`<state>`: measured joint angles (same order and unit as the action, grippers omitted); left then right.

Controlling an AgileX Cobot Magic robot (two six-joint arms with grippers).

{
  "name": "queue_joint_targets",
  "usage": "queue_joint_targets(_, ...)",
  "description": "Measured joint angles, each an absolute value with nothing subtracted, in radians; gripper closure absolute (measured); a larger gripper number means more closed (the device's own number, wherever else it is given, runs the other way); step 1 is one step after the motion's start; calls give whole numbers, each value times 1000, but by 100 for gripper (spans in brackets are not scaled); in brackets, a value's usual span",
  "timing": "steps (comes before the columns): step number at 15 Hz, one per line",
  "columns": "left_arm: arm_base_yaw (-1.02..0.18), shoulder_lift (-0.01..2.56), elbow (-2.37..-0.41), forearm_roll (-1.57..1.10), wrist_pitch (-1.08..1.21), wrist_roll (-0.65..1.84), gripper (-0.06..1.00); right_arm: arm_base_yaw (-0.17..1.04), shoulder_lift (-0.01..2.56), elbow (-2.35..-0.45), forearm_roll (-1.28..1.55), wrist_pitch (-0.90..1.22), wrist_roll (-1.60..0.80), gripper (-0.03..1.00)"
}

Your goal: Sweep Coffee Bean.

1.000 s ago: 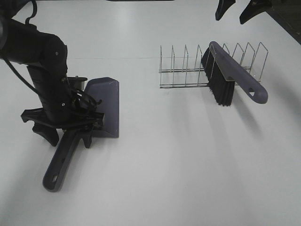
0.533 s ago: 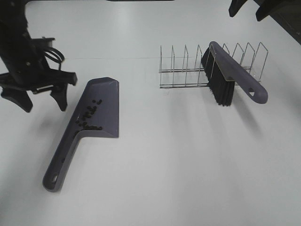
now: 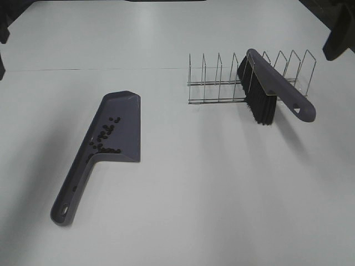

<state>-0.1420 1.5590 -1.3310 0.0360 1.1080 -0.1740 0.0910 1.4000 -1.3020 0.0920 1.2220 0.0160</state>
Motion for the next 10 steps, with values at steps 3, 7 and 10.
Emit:
queue_joint_targets(3,-84,1438,-1229,26,1102,-150,27,91,1240,-1195,55,1223,14,39)
queue_joint_targets(7,61,1271,-1098,-18,1093,-6,27,91,1020,-1094,44,1225,14,39)
queue_joint_targets(10,66,1105,-994,-42,1085,31,27,91,896,-1036,43,1225,14,39)
